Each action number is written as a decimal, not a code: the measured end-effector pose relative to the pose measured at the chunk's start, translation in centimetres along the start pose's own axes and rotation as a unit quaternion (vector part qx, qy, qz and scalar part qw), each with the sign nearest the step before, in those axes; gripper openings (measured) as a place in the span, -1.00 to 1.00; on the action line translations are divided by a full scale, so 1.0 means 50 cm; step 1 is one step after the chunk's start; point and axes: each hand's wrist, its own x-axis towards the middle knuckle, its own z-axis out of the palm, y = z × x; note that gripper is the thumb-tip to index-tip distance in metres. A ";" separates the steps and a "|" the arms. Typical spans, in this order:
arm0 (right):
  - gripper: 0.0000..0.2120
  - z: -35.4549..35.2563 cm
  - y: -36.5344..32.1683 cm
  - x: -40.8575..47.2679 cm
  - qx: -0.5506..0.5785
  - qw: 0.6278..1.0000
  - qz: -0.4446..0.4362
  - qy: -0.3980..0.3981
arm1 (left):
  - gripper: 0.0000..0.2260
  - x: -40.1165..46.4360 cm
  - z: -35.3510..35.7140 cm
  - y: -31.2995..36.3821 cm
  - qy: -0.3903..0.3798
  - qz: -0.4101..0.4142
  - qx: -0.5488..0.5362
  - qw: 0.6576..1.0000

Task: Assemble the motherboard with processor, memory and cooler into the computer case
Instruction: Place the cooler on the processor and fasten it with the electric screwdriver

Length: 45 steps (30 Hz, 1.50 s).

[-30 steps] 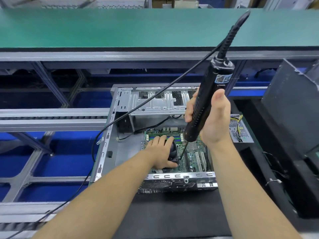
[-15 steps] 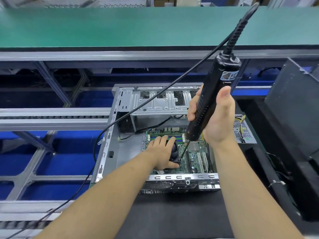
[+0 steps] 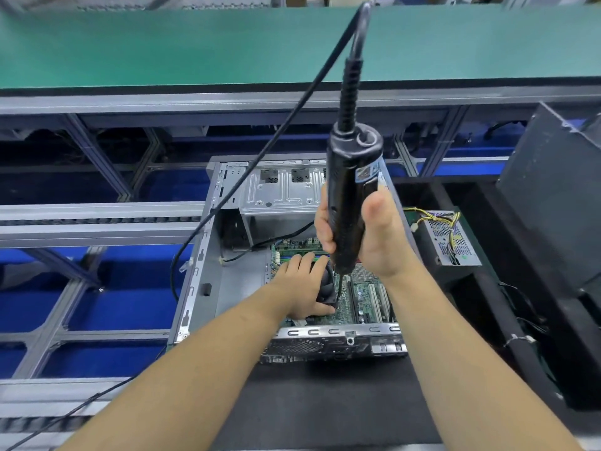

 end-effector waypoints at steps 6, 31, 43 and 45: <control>-0.23 -0.020 0.003 0.001 0.013 1.000 -0.014 0.018 | -0.09 0.000 0.001 -0.002 -0.003 0.005 -0.006 1.000; -0.33 -0.011 -0.005 -0.006 0.012 0.998 -0.030 0.054 | -0.10 -0.008 -0.009 0.006 -0.015 0.001 0.021 1.000; -0.25 -0.027 0.003 -0.023 0.023 0.998 -0.019 0.050 | -0.09 -0.008 -0.016 0.023 -0.046 -0.015 0.047 0.998; -0.25 -0.028 0.003 -0.025 0.027 0.998 -0.021 0.049 | -0.08 -0.007 -0.015 0.023 -0.047 -0.018 0.047 0.998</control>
